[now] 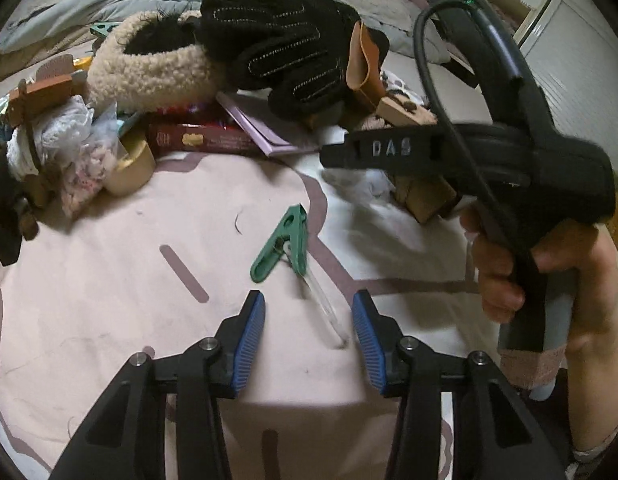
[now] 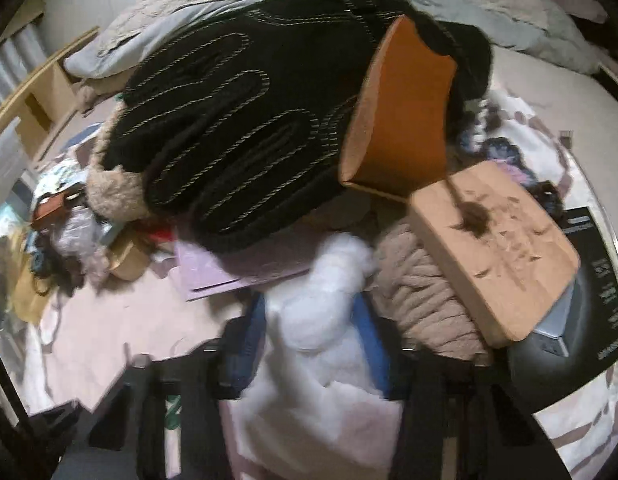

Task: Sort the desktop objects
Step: 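Lower the left tool to the green clothespin while the right tool reaches the white gauze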

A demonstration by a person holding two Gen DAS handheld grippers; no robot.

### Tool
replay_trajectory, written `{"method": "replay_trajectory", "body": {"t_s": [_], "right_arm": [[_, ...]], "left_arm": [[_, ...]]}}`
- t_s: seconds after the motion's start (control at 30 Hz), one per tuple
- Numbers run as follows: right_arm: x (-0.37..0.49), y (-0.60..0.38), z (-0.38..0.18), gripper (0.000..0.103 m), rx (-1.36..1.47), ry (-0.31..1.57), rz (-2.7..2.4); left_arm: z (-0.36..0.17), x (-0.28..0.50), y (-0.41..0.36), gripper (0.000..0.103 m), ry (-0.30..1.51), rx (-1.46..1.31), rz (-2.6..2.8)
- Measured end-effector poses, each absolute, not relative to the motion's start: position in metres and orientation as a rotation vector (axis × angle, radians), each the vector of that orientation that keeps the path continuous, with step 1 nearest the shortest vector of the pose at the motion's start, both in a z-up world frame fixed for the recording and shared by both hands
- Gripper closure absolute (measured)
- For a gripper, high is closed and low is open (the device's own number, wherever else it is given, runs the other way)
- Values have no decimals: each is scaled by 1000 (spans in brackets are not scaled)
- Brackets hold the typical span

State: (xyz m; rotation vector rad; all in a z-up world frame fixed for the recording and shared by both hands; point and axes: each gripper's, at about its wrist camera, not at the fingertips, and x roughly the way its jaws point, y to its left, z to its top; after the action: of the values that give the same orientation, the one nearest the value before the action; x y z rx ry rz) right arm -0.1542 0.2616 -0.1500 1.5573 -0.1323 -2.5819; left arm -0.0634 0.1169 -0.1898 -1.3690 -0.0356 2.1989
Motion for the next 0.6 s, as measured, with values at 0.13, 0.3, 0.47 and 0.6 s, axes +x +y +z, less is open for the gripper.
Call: {"method": "replay_trajectory", "body": {"t_s": [0.13,0.3,0.47,0.6], "right_arm": [[-153,270,-149,73,1536,-169,-2576],[-149,280,-145,75,1511,-234,-2560],[-135,288,-141,75,1484,-327,-2534],[-112,293,-140,75,1421,-426,-2513]], "left_arm": [[-191,-65,116,97,-5,-1387,2228],[-183,-64,109,98,5,-1385,2254],[-170,-61,94,98,5,-1396,2309],[-162,-52,75,98,-24,-1400,2367]]}}
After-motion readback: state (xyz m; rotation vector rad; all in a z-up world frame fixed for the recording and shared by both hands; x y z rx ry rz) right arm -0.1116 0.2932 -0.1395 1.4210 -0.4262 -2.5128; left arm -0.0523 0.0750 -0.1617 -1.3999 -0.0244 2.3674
